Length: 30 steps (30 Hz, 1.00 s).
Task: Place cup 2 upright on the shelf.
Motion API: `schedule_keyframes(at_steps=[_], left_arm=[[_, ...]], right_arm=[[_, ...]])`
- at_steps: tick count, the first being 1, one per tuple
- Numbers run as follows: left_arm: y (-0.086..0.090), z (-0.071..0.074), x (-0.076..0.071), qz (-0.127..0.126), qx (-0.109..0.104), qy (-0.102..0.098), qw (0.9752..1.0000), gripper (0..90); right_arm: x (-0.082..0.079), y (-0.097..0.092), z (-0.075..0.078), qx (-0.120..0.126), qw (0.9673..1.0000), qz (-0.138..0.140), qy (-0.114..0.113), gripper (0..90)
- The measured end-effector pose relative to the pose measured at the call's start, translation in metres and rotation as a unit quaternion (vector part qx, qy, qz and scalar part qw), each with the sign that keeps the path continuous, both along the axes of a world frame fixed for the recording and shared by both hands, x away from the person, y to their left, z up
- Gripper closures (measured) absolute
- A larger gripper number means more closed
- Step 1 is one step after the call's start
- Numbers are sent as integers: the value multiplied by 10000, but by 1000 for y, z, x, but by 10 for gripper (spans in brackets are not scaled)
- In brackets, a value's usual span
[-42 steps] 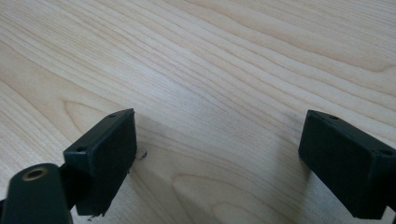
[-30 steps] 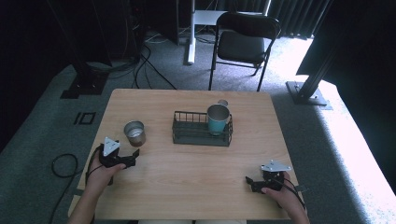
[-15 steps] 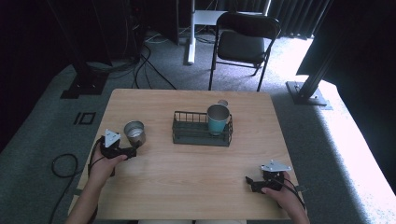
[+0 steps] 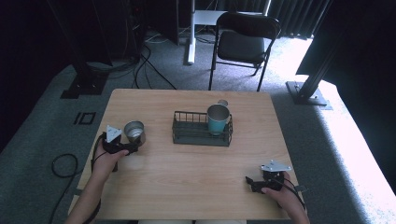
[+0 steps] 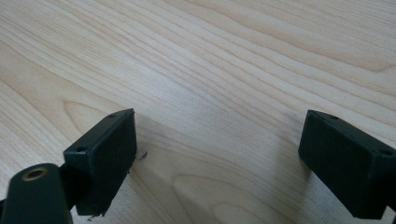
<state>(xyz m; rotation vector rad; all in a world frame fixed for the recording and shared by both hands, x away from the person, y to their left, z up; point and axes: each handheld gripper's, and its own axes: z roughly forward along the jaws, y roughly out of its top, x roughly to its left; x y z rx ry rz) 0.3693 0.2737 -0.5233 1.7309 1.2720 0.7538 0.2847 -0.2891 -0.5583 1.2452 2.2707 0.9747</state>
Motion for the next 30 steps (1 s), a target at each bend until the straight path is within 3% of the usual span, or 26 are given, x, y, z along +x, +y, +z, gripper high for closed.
schedule_keyframes(at_steps=[5, 12, 13, 17, 30], left_arm=[[-4, -1, 5, 15, -102, -53, 9999, 54], [-7, -2, 10, 33, -67, -75, 9999, 54], [-10, -2, 11, 87, 15, -217, 9997, 54], [-12, -2, 14, 158, -3, -265, 9995, 54], [-20, -3, 22, 61, 74, -197, 9998, 65]], right_arm=[[0, 0, 0, 4, 10000, -2, 3, 109], [0, 0, 0, 1, 10000, -2, 2, 109], [0, 0, 0, 1, 10000, 0, 2, 109], [0, 0, 0, 5, 10000, -2, 3, 109], [0, 0, 0, 3, 10000, -2, 1, 109]])
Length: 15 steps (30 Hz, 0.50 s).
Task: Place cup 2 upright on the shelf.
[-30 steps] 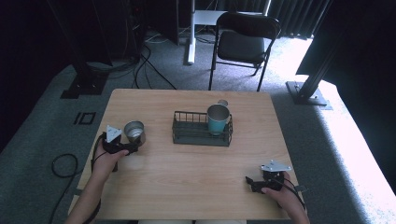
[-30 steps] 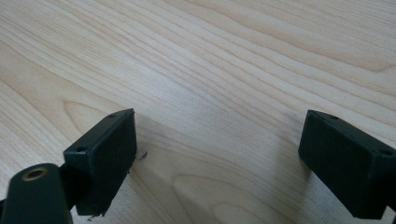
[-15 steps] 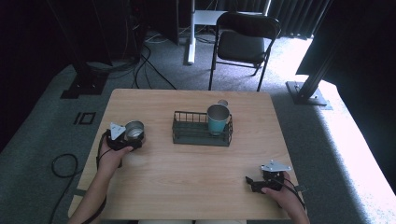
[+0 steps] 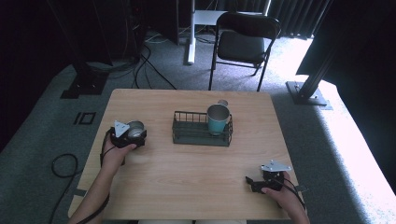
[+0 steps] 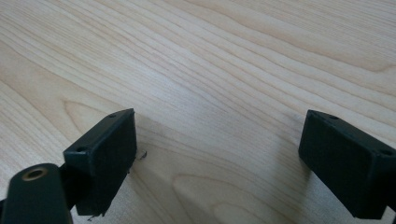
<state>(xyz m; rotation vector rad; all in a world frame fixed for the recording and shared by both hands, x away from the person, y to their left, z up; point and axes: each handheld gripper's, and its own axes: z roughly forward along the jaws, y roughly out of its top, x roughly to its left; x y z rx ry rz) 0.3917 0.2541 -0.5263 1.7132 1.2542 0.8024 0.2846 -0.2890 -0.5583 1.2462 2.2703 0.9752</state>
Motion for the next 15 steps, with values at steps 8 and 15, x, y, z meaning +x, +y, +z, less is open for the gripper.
schedule_keyframes(at_steps=[8, 15], left_arm=[[-1, -1, 2, 93, 48, -74, 9999, 132], [-3, 0, 3, 74, 63, -61, 9999, 138]], right_arm=[[0, 0, 0, -2, 10000, 2, 0, 108], [0, 0, 0, 0, 10000, 1, 1, 109]])
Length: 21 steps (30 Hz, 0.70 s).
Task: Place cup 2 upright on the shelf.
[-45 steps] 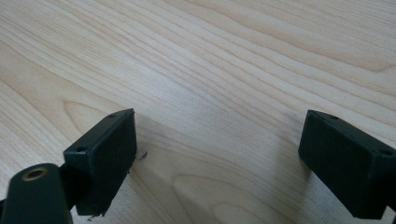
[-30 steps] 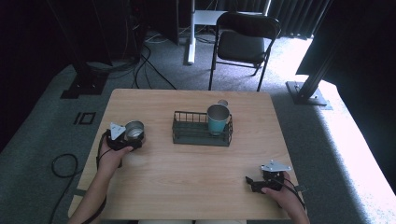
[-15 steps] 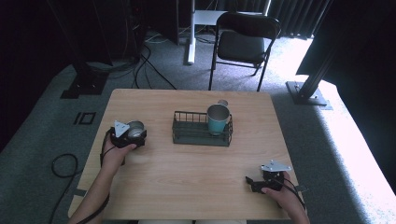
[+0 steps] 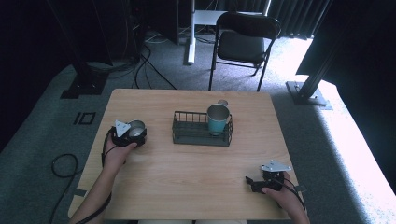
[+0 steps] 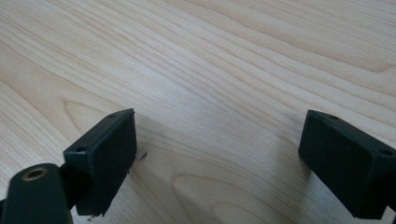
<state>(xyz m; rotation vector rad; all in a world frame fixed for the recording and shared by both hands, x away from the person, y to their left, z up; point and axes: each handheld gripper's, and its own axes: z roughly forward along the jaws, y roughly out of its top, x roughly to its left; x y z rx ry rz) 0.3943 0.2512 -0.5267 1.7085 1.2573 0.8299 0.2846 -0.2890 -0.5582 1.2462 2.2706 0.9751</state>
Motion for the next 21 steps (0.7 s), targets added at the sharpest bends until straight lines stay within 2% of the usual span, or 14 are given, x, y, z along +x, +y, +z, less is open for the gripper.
schedule_keyframes(at_steps=[5, 8, 13, 18, 21], left_arm=[[0, 2, -1, -111, -49, 11, 9999, 140], [0, 8, -3, -183, -106, -16, 9998, 140], [-1, 14, -4, -227, -86, -17, 9997, 140], [-2, 23, -6, -363, -210, -7, 9991, 140], [-3, 27, -7, -378, -186, -48, 9991, 140]], right_arm=[[0, 0, 0, -5, 10000, 2, -2, 109], [0, 0, 0, -1, 10000, 0, 0, 109], [0, 0, 0, -4, 10000, 1, -3, 109], [0, 0, 0, -3, 10000, 1, -2, 109], [0, 0, 0, -3, 10000, 0, 0, 109]])
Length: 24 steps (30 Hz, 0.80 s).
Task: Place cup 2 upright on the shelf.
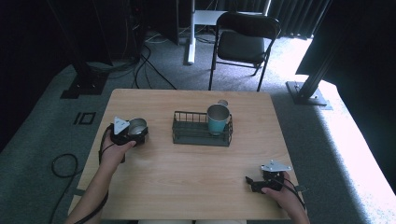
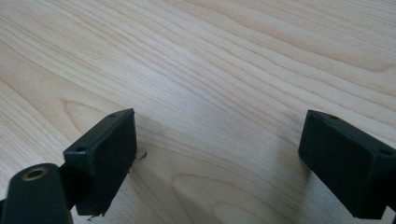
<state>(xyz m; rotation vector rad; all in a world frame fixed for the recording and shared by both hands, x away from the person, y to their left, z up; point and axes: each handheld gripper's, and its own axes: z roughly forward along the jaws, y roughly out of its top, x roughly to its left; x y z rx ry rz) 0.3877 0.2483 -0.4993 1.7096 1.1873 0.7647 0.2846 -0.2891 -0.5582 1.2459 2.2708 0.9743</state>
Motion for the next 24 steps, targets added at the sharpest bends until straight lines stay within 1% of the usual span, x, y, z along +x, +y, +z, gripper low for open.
schedule_keyframes(at_steps=[2, 3, 4, 5, 6, 8, 9, 10, 11, 12, 13, 14, 15, 16, 17, 18, 19, 20, 21, 22, 24], left_arm=[[-1, 5, -1, -19, 40, -31, 10000, 140], [-3, 11, -1, -42, 31, -99, 9999, 140], [-3, 11, -1, -42, 31, -99, 9999, 140], [-4, 17, -1, -60, -12, -140, 9999, 140], [-4, 17, -1, -60, -12, -140, 9999, 140], [-6, 23, -2, -99, -20, -172, 9998, 140], [-9, 28, -3, -171, -5, -194, 9997, 140], [-9, 28, -3, -171, -5, -194, 9997, 140], [-11, 33, -3, -225, 20, -207, 9995, 140], [-11, 33, -3, -225, 20, -207, 9995, 140], [-13, 38, -3, -289, -5, -238, 9993, 140], [-13, 38, -3, -289, -5, -238, 9993, 140], [-15, 43, -3, -368, -133, -262, 9989, 140], [-15, 43, -3, -368, -133, -262, 9989, 140], [-19, 48, -3, -429, -177, -297, 9985, 140], [-19, 48, -3, -429, -177, -297, 9985, 140], [-23, 53, -3, -492, -105, -332, 9982, 140], [-23, 53, -3, -492, -105, -332, 9982, 140], [-28, 58, -3, -543, -74, -369, 9978, 140], [-28, 58, -3, -543, -74, -369, 9978, 140], [-31, 63, -2, -588, -85, -386, 9975, 140]], right_arm=[[0, 0, 0, 0, 10000, -1, 1, 109], [0, 0, 0, 3, 10000, -2, 1, 109], [0, 0, 0, 3, 10000, -2, 1, 109], [0, 0, 0, 3, 10000, -1, 1, 109], [0, 0, 0, 0, 10000, 1, -1, 109], [0, 0, 0, 3, 10000, -1, 2, 109], [0, 0, 0, 3, 10000, -1, -1, 109], [0, 0, 0, 1, 10000, -1, -1, 109], [0, 0, 0, 3, 10000, -2, 1, 109], [0, 0, 0, 3, 10000, -2, 1, 109], [0, 0, 0, -1, 10000, 0, 0, 109], [0, 0, 0, -1, 10000, 0, 0, 109], [0, 0, 0, 3, 10000, -1, -1, 109], [0, 0, 0, -1, 10000, 0, 0, 109], [0, 0, 0, -1, 10000, 0, 0, 109], [0, 0, 0, 3, 10000, -1, 1, 109], [0, 0, 0, 3, 10000, -1, 0, 109], [0, 0, 0, 3, 10000, -1, 0, 109], [0, 0, 0, 3, 10000, -2, 1, 109], [0, 0, 0, 3, 10000, -2, 1, 109], [0, 0, 0, 4, 10000, -2, 1, 109]])
